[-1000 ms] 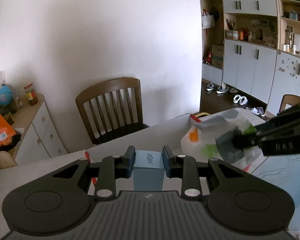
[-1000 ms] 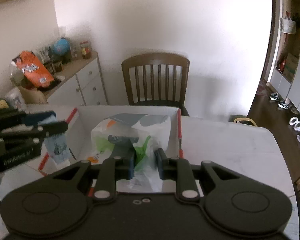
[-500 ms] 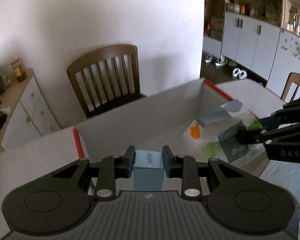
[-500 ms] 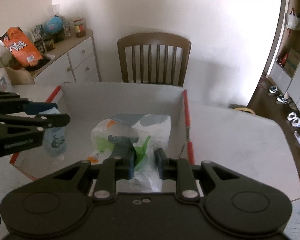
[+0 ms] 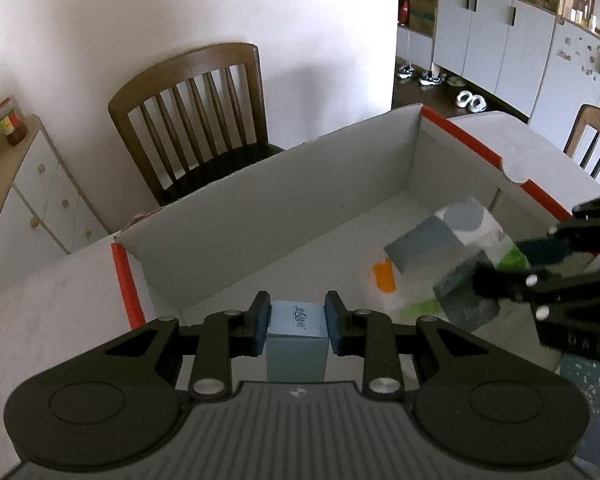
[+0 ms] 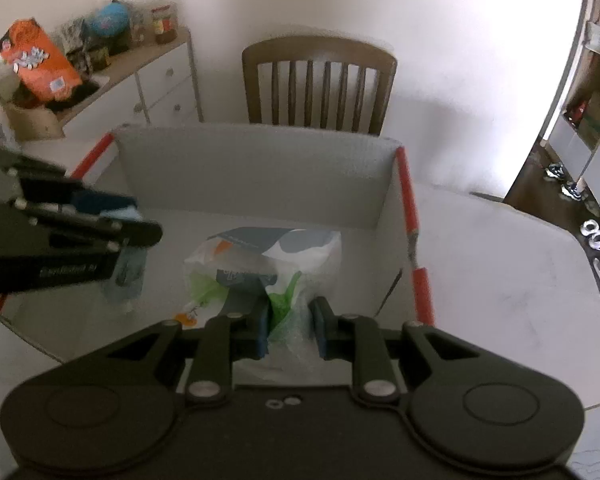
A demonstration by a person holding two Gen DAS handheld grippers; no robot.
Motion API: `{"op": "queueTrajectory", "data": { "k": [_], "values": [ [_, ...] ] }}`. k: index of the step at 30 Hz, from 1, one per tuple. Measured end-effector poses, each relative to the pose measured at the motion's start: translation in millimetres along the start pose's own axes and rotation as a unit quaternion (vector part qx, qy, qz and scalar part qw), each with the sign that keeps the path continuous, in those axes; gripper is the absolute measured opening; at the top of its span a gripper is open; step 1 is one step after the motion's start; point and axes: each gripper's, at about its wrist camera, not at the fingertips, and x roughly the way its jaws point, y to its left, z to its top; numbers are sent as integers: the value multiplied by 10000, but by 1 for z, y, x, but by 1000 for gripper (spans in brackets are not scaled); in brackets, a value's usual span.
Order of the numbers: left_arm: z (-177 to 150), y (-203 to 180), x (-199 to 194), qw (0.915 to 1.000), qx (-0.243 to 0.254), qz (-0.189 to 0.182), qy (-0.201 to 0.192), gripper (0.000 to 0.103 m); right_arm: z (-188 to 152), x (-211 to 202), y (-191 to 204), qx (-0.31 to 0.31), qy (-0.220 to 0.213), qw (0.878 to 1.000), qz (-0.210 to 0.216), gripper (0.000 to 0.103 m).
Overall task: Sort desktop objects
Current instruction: 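Carry the white bag and blue carton with both grippers into the red box, then open both grippers to drop the bag and carton into the red box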
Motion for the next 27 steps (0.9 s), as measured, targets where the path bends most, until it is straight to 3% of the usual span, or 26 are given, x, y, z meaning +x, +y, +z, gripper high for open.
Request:
{"op": "queueTrajectory", "data": {
  "k": [14,27],
  "values": [
    [17,-3,36,9984,207,69,522,28,-4,18,0,143,286,9995,77,22],
    [17,-4,47,9964,269,60,806,29,-8,19,-7,237,427,9988,88,32]
  ]
}}
